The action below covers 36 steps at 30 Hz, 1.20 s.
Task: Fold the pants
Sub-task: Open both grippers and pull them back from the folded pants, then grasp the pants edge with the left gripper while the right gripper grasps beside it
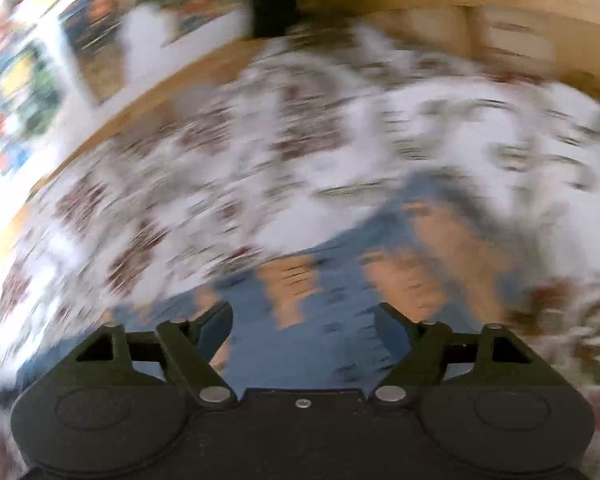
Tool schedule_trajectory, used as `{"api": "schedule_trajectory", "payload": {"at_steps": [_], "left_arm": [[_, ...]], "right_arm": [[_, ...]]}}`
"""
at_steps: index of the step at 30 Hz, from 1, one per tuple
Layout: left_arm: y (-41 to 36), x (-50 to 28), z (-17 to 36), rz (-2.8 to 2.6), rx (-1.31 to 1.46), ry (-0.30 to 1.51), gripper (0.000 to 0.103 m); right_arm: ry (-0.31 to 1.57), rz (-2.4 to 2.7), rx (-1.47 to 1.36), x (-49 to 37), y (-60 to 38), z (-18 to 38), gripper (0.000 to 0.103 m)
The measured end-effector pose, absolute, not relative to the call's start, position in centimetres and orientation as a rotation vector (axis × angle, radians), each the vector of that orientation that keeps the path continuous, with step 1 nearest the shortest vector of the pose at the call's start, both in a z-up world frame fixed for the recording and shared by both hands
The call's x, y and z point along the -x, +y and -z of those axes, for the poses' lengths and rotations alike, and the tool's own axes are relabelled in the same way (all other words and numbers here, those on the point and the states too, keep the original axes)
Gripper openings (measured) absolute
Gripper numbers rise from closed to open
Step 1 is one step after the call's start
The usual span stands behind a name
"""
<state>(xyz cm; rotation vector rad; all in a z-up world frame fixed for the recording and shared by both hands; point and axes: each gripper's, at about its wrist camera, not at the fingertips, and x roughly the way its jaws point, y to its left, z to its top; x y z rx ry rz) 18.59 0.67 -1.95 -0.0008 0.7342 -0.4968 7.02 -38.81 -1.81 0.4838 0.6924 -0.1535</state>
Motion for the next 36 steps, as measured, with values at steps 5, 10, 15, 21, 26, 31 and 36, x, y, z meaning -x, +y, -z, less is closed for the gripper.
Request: {"api": "schedule_trajectory", "payload": {"at_steps": [5,10,15,21,26,31,36], "left_arm": [[-1.9,-23.3,2.8,0.421,-0.121,0.662,0.081],[-0.9,-25.0,5.5,0.434,-0.108,0.720,0.081],[-0.8,-25.1,5.4,0.407,-0.121,0.688,0.080],[-2.2,-26.3,5.4,0.426,-0.216,0.690,0.080],[-2.1,-26.6,5.6,0.391,-0.289,0.762,0.056],[-2.5,-26.3,6.8,0.424,-0.358,0.811,0.002],[-2.6,-25.4,6.5,0.448,-0.394,0.819,0.000]], "right_arm": [[0.767,-0.081,-0.367,-11.8,-34.2,1.6,0.089],[0.796,-0.228,-0.249,-19.9,-29.2,-0.1,0.090],[0.818,-0.372,-0.143,-26.4,-25.0,-0.6,0.089],[0.839,-0.449,-0.083,-30.1,-23.0,-0.5,0.087],[0.856,-0.464,-0.095,-30.8,-23.0,0.1,0.087],[0.909,-0.494,-0.092,-31.7,-22.6,1.5,0.073],[0.955,-0.601,-0.007,-32.6,-20.9,2.2,0.058]]}}
